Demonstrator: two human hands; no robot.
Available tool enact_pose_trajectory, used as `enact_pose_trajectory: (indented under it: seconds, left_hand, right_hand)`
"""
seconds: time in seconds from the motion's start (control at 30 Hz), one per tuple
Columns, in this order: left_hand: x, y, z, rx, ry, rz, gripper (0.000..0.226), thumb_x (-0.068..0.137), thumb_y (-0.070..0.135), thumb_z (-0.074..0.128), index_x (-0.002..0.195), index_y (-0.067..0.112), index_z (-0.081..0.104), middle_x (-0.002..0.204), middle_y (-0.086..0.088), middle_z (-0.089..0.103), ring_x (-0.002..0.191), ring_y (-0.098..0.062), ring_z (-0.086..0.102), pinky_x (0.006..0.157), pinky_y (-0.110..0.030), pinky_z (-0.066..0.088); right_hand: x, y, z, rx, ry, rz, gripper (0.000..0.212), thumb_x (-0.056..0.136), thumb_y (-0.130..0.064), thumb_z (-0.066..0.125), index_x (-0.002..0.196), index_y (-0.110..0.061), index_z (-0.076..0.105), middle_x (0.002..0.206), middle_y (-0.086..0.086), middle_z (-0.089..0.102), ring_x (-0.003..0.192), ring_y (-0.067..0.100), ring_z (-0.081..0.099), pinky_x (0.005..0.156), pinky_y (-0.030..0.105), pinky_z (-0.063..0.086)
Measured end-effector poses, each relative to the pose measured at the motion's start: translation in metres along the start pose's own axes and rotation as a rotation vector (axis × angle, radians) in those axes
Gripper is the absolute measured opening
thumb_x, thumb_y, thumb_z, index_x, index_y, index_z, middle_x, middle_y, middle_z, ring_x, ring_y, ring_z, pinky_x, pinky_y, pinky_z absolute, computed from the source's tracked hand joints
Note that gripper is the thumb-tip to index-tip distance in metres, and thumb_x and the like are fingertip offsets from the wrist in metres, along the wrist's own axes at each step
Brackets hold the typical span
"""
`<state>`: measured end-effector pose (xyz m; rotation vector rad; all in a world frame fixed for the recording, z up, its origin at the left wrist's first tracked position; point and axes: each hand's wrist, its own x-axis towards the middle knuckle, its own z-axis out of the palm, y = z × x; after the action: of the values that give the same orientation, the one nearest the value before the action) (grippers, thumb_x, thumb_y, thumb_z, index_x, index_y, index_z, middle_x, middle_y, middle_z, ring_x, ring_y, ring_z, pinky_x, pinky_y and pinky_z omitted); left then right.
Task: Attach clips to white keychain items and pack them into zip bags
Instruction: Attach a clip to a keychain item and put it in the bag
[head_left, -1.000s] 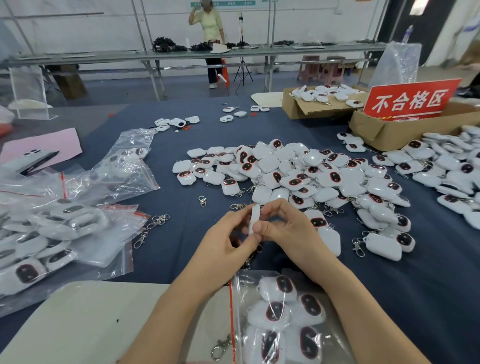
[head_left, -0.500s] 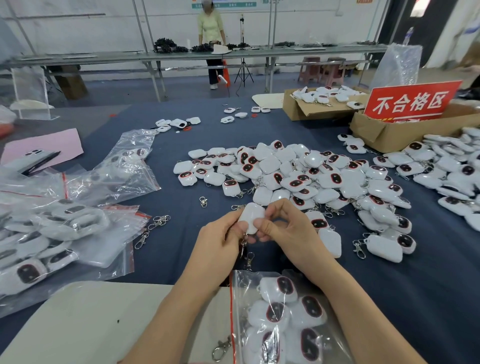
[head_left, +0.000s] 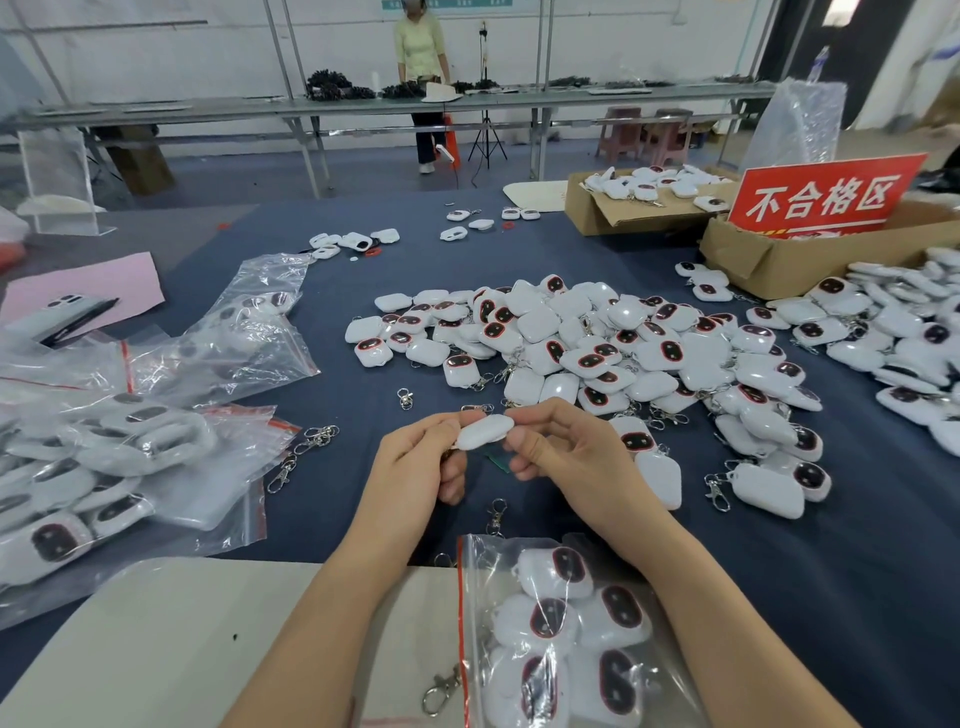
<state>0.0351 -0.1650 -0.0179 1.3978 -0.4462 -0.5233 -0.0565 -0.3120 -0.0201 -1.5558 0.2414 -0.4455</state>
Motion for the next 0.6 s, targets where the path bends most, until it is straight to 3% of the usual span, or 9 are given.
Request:
enact_pose_trajectory:
  seconds: [0.23,0.37,0.43,0.53,0.6]
  left_hand:
    - [0.0003,-0.001,0.0001,0.001,0.006,0.009,0.042,0.106,0.011,0.04,0.094,0.015,0.081,0.051,0.001,0.037,0.046,-0.013,0.031,0.046,-0.022,0.032]
    - [0.0001,-0.0021,-0.0009,0.093,0.022,0.055,0.04,0.106,0.018,0.042,0.097,0.023,0.08,0.054,0.002,0.044,0.05,-0.014,0.04,0.055,-0.027,0.038]
    - [0.0002,-0.0018,-0.001,0.11,0.03,0.073,0.039,0.108,0.025,0.041,0.098,0.024,0.079,0.056,0.003,0.046,0.053,-0.013,0.043,0.059,-0.029,0.04]
    - [-0.0023,0.0019,0.001,0.155,-0.03,0.093,0.045,0.107,0.047,0.037,0.102,0.03,0.078,0.061,0.004,0.048,0.058,-0.011,0.047,0.06,-0.02,0.045]
    - [-0.0052,0.0027,0.0031,0.22,-0.081,0.111,0.048,0.103,0.057,0.033,0.104,0.035,0.076,0.063,0.005,0.048,0.059,-0.01,0.048,0.06,-0.019,0.045]
  right_hand:
    - [0.0003,0.0019,-0.0007,-0.001,-0.006,-0.015,0.009,0.093,-0.008,0.068,0.095,-0.017,0.069,0.077,0.0,0.074,0.068,0.008,0.068,0.066,0.02,0.056]
    - [-0.0001,0.001,0.0002,-0.012,-0.004,-0.017,0.012,0.093,-0.01,0.069,0.094,-0.022,0.07,0.078,0.0,0.075,0.069,0.008,0.069,0.065,0.019,0.055]
    - [-0.0015,0.0013,0.0006,-0.06,0.004,-0.021,0.015,0.092,-0.018,0.072,0.089,-0.033,0.072,0.078,0.001,0.076,0.072,0.011,0.071,0.068,0.022,0.057]
    - [-0.0038,0.0007,0.0019,-0.115,0.01,-0.033,0.009,0.09,-0.032,0.074,0.091,-0.039,0.068,0.096,0.009,0.075,0.088,0.027,0.072,0.082,0.047,0.06]
    - [-0.0049,-0.0014,0.001,-0.077,-0.002,-0.078,0.015,0.093,-0.027,0.071,0.099,-0.04,0.067,0.107,0.0,0.073,0.089,0.024,0.073,0.079,0.039,0.061]
